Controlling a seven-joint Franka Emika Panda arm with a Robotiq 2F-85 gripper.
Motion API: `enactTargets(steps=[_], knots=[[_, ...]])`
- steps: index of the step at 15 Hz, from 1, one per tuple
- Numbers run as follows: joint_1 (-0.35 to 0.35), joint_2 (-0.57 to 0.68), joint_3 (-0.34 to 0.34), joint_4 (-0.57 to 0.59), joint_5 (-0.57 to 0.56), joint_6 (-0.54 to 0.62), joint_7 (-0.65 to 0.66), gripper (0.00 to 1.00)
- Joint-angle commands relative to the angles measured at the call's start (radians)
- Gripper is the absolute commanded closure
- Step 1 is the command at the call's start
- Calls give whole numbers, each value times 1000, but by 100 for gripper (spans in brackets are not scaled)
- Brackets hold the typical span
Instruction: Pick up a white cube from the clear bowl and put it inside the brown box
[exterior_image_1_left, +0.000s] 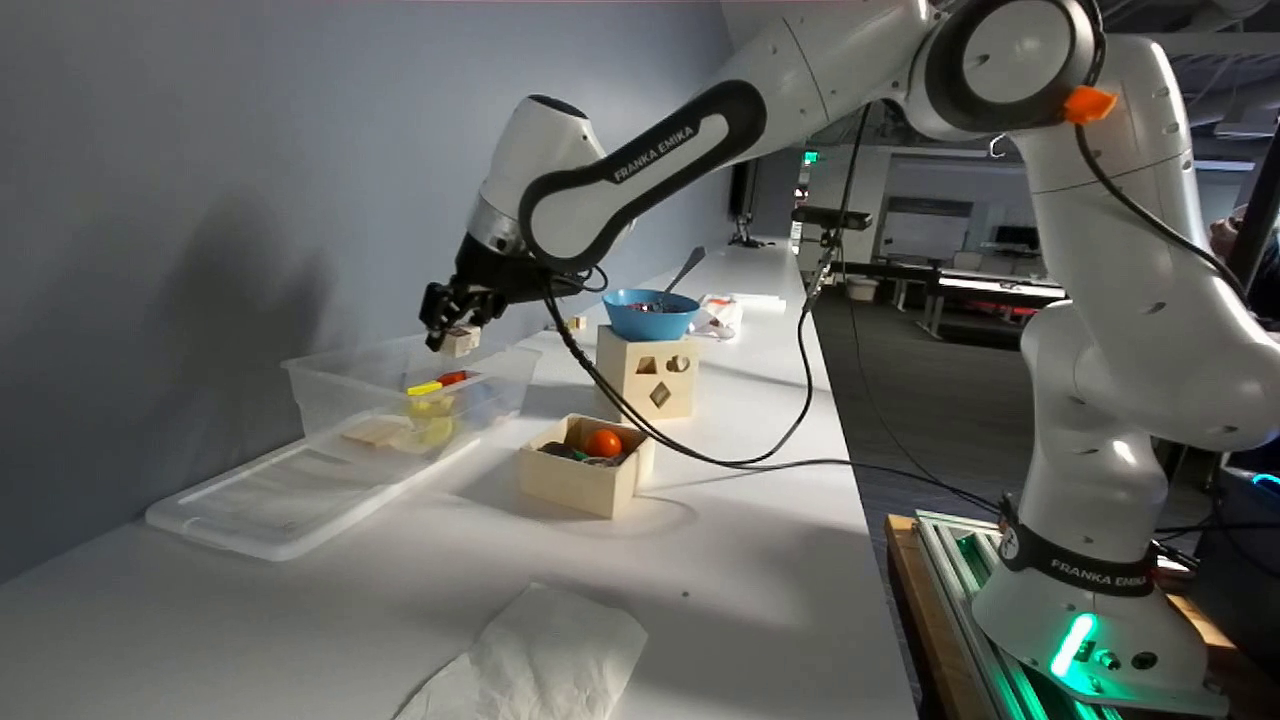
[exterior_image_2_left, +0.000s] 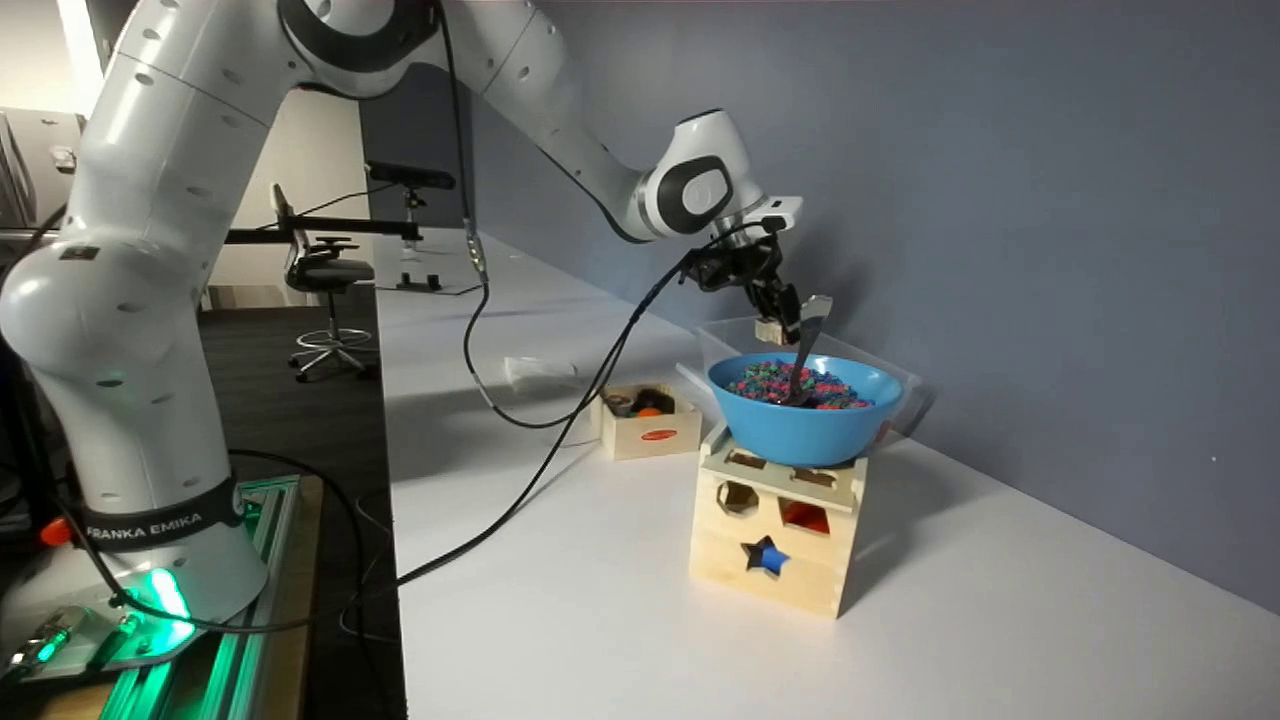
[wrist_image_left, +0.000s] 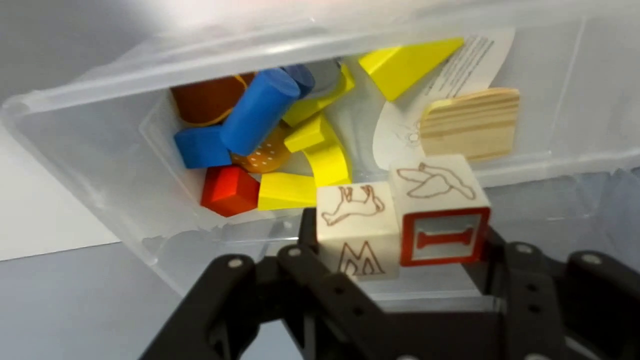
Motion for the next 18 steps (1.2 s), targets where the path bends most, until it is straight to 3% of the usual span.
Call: enactTargets(steps=[1, 8, 9, 11, 12, 16, 17, 18], knots=[[-3, -176, -19, -244, -101, 74, -24, 58], [0, -397, -81, -616, -266, 345, 26, 58], [-42, -424, -80, -674, -226, 401, -49, 58], [-62, -476, -77, -790, -186, 490, -106, 58], [-46, -503, -88, -849, -233, 527, -17, 58], [-18, -605, -100, -1093, -226, 697, -48, 58], [-38, -504, -85, -954, -212, 633, -46, 33], [-31, -525, -85, -1007, -213, 671, -46, 33]])
